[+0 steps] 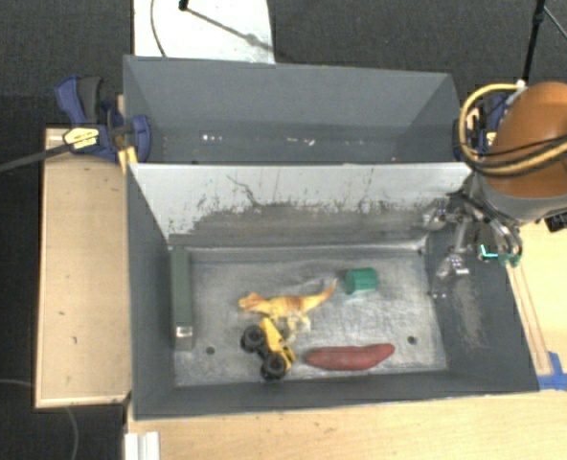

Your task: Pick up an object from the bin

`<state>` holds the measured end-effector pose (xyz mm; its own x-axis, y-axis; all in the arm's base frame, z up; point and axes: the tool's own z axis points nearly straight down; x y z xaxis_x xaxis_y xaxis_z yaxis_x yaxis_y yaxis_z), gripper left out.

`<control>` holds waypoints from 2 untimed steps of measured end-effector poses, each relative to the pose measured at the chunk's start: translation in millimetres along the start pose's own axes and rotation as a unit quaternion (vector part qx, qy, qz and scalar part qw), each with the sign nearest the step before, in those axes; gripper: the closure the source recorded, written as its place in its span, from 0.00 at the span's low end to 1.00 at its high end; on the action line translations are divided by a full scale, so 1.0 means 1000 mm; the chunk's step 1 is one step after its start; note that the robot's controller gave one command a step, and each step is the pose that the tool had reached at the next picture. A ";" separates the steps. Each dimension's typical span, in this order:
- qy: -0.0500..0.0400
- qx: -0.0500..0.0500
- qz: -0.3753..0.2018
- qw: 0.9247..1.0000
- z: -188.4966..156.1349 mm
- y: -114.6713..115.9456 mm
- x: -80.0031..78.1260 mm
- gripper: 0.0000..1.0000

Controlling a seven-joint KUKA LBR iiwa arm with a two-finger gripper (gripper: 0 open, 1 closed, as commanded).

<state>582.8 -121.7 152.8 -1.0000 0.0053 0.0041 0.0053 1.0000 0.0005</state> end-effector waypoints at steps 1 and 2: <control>-0.004 0.001 -0.001 1.000 -0.004 0.000 -0.002 0.00; -0.004 0.000 -0.074 0.997 0.064 0.079 0.023 1.00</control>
Offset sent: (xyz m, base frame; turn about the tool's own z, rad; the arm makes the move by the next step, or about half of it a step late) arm -0.0233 0.0785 -0.0642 -0.1444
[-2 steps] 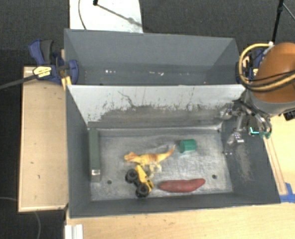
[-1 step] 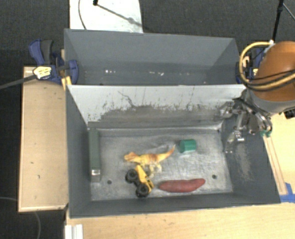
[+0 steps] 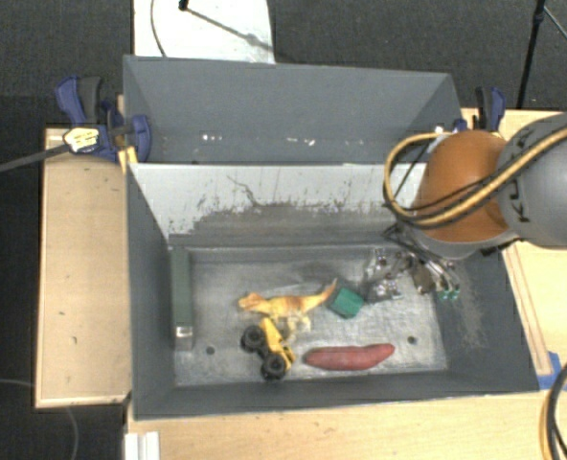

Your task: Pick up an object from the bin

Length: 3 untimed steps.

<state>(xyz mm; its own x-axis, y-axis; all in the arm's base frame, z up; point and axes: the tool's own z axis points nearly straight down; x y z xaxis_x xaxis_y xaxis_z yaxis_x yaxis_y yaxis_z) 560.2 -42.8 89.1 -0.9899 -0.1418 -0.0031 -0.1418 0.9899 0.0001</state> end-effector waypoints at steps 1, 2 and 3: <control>0.000 0.000 -0.001 1.000 0.000 0.000 0.000 1.00; 0.002 0.000 -0.045 0.999 -0.038 0.014 -0.001 1.00; 0.003 -0.001 -0.149 0.989 -0.096 0.021 0.012 1.00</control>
Offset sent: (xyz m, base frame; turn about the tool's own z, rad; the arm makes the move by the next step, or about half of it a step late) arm -0.0016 0.0452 0.1215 -0.2825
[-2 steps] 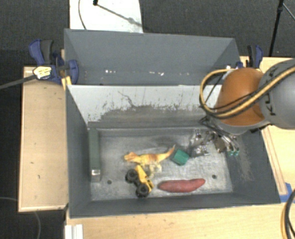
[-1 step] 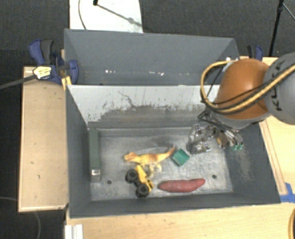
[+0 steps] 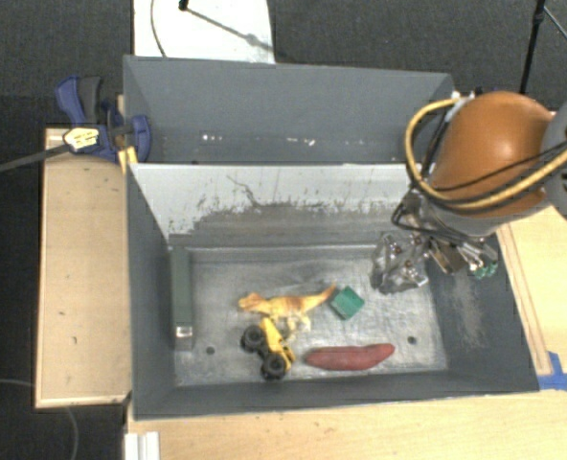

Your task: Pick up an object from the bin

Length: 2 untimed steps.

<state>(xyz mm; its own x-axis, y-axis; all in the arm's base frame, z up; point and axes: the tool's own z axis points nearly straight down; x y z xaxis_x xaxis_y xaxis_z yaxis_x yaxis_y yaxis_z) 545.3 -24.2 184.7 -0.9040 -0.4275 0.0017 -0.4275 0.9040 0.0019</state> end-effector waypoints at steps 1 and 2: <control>-0.003 0.000 -0.069 0.998 -0.018 0.071 -0.070 0.00; -0.003 0.001 -0.067 0.998 -0.018 0.069 -0.069 0.00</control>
Offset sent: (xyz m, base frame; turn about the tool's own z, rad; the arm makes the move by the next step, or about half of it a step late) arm 0.0000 0.0000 0.0000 0.0000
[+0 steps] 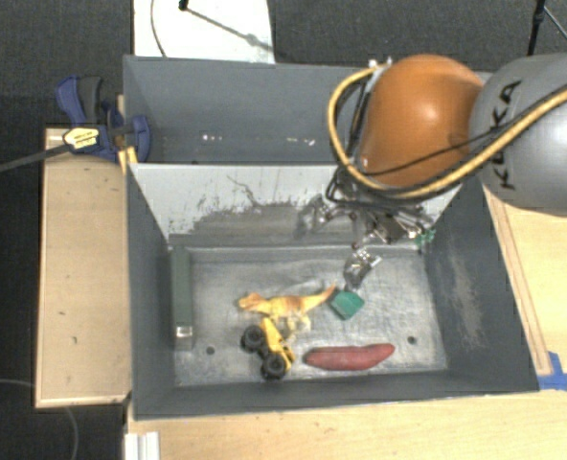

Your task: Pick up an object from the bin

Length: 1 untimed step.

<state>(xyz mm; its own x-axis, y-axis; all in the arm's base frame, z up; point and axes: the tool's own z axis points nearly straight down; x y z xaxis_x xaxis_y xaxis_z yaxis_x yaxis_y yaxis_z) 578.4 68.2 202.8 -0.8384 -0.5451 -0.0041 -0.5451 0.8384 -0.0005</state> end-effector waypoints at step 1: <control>-0.003 0.002 -0.028 1.000 0.029 0.009 0.000 0.00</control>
Offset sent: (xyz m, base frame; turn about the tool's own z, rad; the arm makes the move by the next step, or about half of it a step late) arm -0.0820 -0.0034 -0.1328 -0.1894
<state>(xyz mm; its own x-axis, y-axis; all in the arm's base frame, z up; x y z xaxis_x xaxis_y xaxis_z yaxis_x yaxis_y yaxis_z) 573.8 75.8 174.1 -0.8068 -0.5907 -0.0098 -0.5907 0.8069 -0.0054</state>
